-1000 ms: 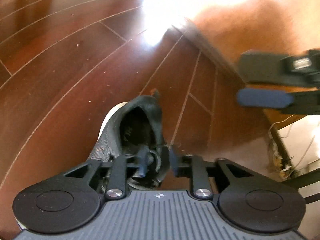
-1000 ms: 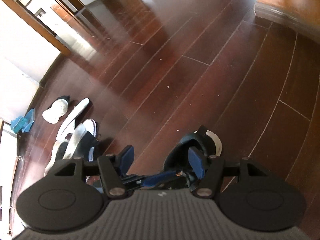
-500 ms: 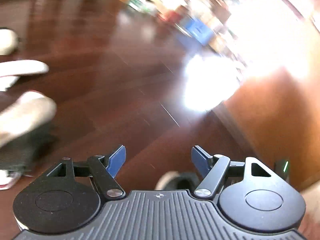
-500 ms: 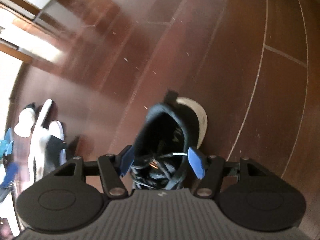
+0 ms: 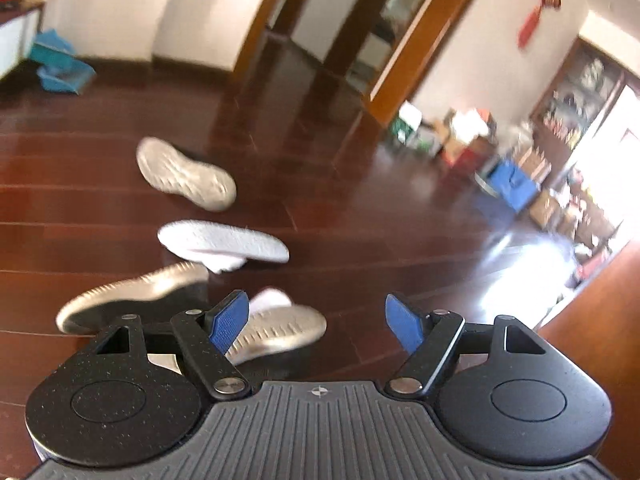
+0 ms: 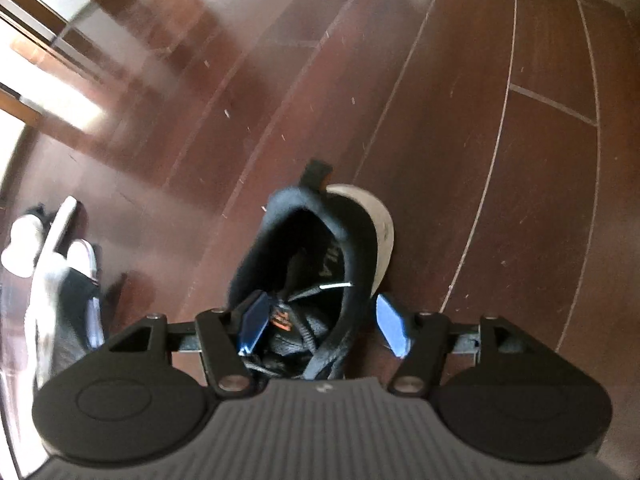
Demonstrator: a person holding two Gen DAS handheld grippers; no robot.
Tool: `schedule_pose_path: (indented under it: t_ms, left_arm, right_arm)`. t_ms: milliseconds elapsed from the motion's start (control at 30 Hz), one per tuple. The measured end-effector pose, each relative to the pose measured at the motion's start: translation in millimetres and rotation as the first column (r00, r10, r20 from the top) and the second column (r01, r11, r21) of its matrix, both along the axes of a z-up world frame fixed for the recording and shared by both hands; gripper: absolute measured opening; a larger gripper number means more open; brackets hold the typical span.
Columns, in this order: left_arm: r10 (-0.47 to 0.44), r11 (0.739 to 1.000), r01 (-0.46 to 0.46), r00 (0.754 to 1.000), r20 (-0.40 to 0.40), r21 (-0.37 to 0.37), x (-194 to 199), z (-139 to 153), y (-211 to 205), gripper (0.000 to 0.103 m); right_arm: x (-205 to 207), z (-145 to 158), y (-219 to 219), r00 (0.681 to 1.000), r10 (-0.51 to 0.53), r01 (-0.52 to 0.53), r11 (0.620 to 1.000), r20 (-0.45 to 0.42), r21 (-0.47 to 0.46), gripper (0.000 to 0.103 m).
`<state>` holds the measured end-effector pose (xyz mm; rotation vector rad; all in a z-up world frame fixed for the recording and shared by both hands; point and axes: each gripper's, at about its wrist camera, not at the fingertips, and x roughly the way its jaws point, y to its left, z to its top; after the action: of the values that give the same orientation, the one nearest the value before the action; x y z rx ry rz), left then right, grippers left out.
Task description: Organize scattered shoes
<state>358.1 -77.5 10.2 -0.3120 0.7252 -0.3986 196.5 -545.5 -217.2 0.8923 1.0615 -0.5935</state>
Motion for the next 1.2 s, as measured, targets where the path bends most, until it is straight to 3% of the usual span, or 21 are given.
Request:
schedule_pose_path:
  t_ms: [100,300,333,467,633,833,967,1067,1200]
  left_arm:
    - [0.031,0.999,-0.031,0.998,0.046,0.006,-40.5,36.1,14.6,0.081]
    - [0.110,0.992,-0.117,0.986,0.127,0.044,-134.4,108.3,54.2,0.081]
    - [0.123,0.990,-0.131,0.982,0.140,0.050,-150.1,120.4,60.8,0.081]
    - [0.172,0.979,-0.189,0.965,0.196,0.071,-212.7,168.5,87.2,0.082]
    - [0.276,0.952,-0.298,0.933,0.232,0.066,-298.9,215.9,136.8,0.082]
    - [0.361,0.919,-0.390,0.887,0.289,0.048,-370.1,251.4,174.4,0.082]
    - [0.367,0.914,-0.402,0.873,0.321,0.049,-391.8,274.7,168.9,0.082]
    - [0.375,0.909,-0.412,0.870,0.321,0.057,-399.9,284.5,163.1,0.083]
    - [0.392,0.898,-0.432,0.871,0.297,0.081,-388.4,271.0,157.0,0.083]
  right_arm:
    - [-22.6,44.0,0.0,0.995,0.005,-0.001,0.999,0.101,-0.044,0.064]
    - [-103.6,163.6,-11.4,0.962,-0.025,0.074,0.983,0.274,-0.168,0.063]
    - [-115.5,175.8,-12.4,0.959,-0.026,0.081,0.980,0.284,-0.183,0.063]
    - [-201.2,271.9,-30.9,0.947,0.012,0.096,0.943,0.320,-0.320,0.063]
    - [-301.5,349.6,-52.3,0.933,-0.003,0.166,0.890,0.359,-0.425,0.064]
    - [-388.0,376.7,-79.0,0.924,-0.040,0.232,0.849,0.381,-0.474,0.064]
    - [-401.7,369.0,-98.6,0.921,-0.087,0.271,0.843,0.379,-0.465,0.064]
    - [-384.1,343.7,-105.1,0.930,-0.086,0.243,0.875,0.358,-0.419,0.065]
    - [-333.5,287.7,-97.7,0.953,-0.064,0.154,0.945,0.298,-0.290,0.065]
